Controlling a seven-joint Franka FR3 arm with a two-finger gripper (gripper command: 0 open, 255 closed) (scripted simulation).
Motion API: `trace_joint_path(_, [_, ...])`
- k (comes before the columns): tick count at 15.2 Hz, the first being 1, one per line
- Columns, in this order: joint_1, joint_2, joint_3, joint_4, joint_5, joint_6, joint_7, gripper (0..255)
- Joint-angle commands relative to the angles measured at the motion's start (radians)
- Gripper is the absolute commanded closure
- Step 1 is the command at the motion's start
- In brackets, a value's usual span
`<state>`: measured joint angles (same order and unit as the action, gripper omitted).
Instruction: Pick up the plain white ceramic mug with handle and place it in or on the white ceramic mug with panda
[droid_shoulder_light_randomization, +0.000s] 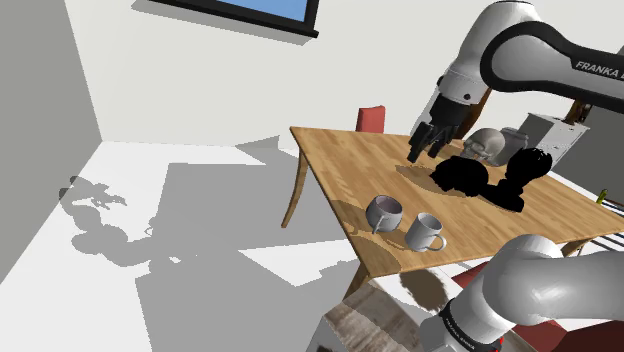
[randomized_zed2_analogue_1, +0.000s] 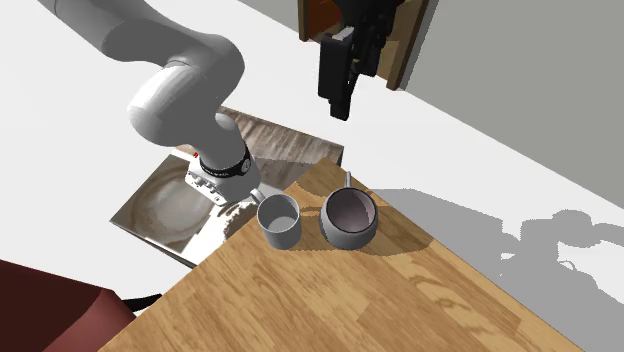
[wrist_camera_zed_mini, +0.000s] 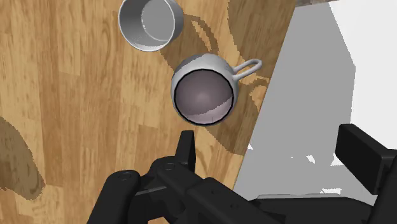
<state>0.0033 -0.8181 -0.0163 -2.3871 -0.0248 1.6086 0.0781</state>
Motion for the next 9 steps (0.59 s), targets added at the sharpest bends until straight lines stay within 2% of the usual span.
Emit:
trace_joint_path(1, [0.000,0.000,0.000,0.000,0.000,0.000,0.000,0])
trace_joint_path(9, [-0.072,-0.089,-0.116,-0.239,-0.085,0.122,-0.080,0])
